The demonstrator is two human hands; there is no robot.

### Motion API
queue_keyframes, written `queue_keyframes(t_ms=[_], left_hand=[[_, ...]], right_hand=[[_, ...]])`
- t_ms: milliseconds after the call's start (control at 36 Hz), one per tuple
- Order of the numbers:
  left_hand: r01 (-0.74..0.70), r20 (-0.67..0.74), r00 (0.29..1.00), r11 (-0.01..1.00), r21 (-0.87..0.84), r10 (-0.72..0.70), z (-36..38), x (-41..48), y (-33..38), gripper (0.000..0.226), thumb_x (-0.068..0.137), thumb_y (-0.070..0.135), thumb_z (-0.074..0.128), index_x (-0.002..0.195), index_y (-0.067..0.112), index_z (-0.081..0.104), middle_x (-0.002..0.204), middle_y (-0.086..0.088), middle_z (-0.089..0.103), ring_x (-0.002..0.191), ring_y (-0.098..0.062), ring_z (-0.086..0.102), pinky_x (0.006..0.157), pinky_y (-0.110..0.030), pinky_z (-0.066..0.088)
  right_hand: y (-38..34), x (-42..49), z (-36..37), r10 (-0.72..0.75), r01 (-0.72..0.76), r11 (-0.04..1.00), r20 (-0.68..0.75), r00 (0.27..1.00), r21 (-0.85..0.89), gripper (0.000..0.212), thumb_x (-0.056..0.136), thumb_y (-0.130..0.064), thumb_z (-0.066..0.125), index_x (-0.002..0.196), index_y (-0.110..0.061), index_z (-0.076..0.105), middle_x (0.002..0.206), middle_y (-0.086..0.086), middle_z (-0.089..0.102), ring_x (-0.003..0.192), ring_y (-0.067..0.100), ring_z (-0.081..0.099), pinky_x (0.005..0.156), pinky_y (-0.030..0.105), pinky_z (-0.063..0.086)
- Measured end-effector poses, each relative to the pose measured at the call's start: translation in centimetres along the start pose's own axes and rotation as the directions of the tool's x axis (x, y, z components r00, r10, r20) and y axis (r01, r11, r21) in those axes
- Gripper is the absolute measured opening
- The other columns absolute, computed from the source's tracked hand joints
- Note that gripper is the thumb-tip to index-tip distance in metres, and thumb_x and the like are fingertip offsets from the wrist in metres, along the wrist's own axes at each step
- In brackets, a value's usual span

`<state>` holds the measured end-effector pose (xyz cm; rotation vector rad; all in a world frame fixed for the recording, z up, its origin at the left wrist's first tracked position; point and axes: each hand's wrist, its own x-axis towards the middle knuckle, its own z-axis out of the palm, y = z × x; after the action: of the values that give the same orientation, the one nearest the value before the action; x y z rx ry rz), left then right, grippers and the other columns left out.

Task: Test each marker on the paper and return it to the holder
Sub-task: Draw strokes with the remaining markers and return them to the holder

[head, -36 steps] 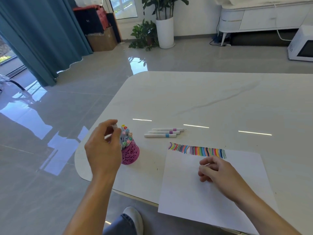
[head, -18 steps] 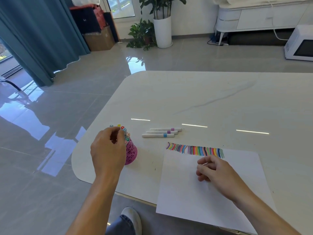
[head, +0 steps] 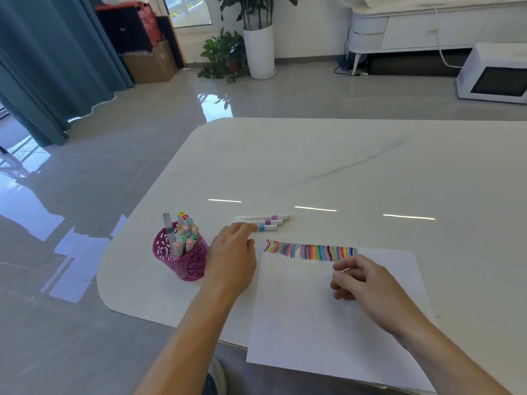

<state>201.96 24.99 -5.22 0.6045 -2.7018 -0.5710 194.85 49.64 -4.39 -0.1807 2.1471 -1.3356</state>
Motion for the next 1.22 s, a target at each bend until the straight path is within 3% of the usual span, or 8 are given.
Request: queue_keyframes(t_ms=[83, 167, 417, 722, 861, 1000, 1222], left_hand=[[0.007, 0.081, 0.997, 1.000, 0.020, -0.008, 1.2, 0.7, -0.5, 0.040, 0.098, 0.008, 0.050, 0.136, 0.019, 0.058, 0.140, 0.002, 0.057, 0.127, -0.022, 0.051, 0.103, -0.037, 0.044], [-0.009, 0.112, 0.994, 0.998, 0.062, 0.002, 2.1, 1.1, -0.7, 0.040, 0.097, 0.007, 0.051, 0.134, 0.016, 0.060, 0.139, 0.000, 0.058, 0.124, -0.026, 0.053, 0.099, -0.041, 0.047], [0.052, 0.000, 0.999, 0.987, 0.155, -0.053, 3.2, 1.8, -0.1, 0.027, 0.089, 0.008, 0.063, 0.115, 0.015, 0.069, 0.107, -0.003, 0.058, 0.104, -0.027, 0.051, 0.079, -0.041, 0.048], [0.166, 0.012, 0.984, 0.949, 0.268, -0.175, 3.1, 1.8, -0.2, 0.007, 0.094, 0.017, 0.063, 0.099, 0.016, 0.068, 0.104, -0.003, 0.064, 0.098, -0.027, 0.052, 0.075, -0.038, 0.043], [0.182, -0.027, 0.983, 0.964, 0.196, -0.180, 2.9, 1.9, 0.2, 0.010, 0.097, 0.011, 0.057, 0.102, 0.012, 0.065, 0.102, -0.006, 0.063, 0.094, -0.027, 0.051, 0.071, -0.039, 0.043], [0.076, -0.096, 0.992, 0.995, -0.066, -0.082, 2.6, 2.2, 1.8, 0.006, 0.099, 0.011, 0.054, 0.101, 0.015, 0.058, 0.097, 0.004, 0.058, 0.095, -0.021, 0.049, 0.073, -0.038, 0.045], [-0.285, -0.092, 0.957, 0.949, -0.138, 0.274, 2.5, 0.9, 5.7, 0.032, 0.097, 0.002, 0.052, 0.124, 0.018, 0.058, 0.103, 0.007, 0.055, 0.097, -0.013, 0.047, 0.080, -0.029, 0.045]], right_hand=[[0.2, -0.2, -0.5, 0.002, -0.002, 1.000, -0.003, 1.000, -0.010, 0.007, 0.098, -0.020, 0.066, 0.104, -0.021, 0.066, 0.083, -0.003, 0.078, 0.074, 0.013, 0.075, 0.091, 0.044, 0.060], [0.5, -0.2, -1.0, 0.007, -0.007, 1.000, -0.005, 1.000, -0.028, 0.007, 0.098, -0.021, 0.066, 0.105, -0.022, 0.066, 0.084, -0.004, 0.078, 0.076, 0.012, 0.075, 0.094, 0.049, 0.058], [1.3, 0.3, -2.1, 0.025, -0.026, 0.997, -0.023, 0.999, -0.072, 0.006, 0.097, -0.025, 0.065, 0.103, -0.025, 0.064, 0.083, -0.006, 0.078, 0.080, 0.011, 0.074, 0.091, 0.044, 0.057], [1.7, 0.4, -2.2, 0.026, -0.026, 0.994, 0.004, 1.000, -0.104, 0.005, 0.096, -0.028, 0.065, 0.101, -0.029, 0.063, 0.083, -0.011, 0.077, 0.083, 0.008, 0.074, 0.085, 0.035, 0.055], [1.6, 0.4, -2.1, 0.028, -0.027, 0.994, 0.011, 1.000, -0.106, 0.005, 0.096, -0.030, 0.064, 0.101, -0.031, 0.063, 0.084, -0.012, 0.077, 0.085, 0.009, 0.073, 0.086, 0.036, 0.055], [1.5, 0.4, -1.9, 0.030, -0.027, 0.995, 0.027, 0.999, -0.092, 0.006, 0.096, -0.029, 0.065, 0.101, -0.029, 0.063, 0.085, -0.012, 0.078, 0.084, 0.008, 0.074, 0.086, 0.035, 0.055], [1.2, 0.3, -1.8, 0.009, -0.008, 0.999, 0.023, 1.000, -0.049, 0.006, 0.097, -0.024, 0.065, 0.103, -0.025, 0.065, 0.085, -0.008, 0.078, 0.080, 0.010, 0.075, 0.094, 0.046, 0.058]])
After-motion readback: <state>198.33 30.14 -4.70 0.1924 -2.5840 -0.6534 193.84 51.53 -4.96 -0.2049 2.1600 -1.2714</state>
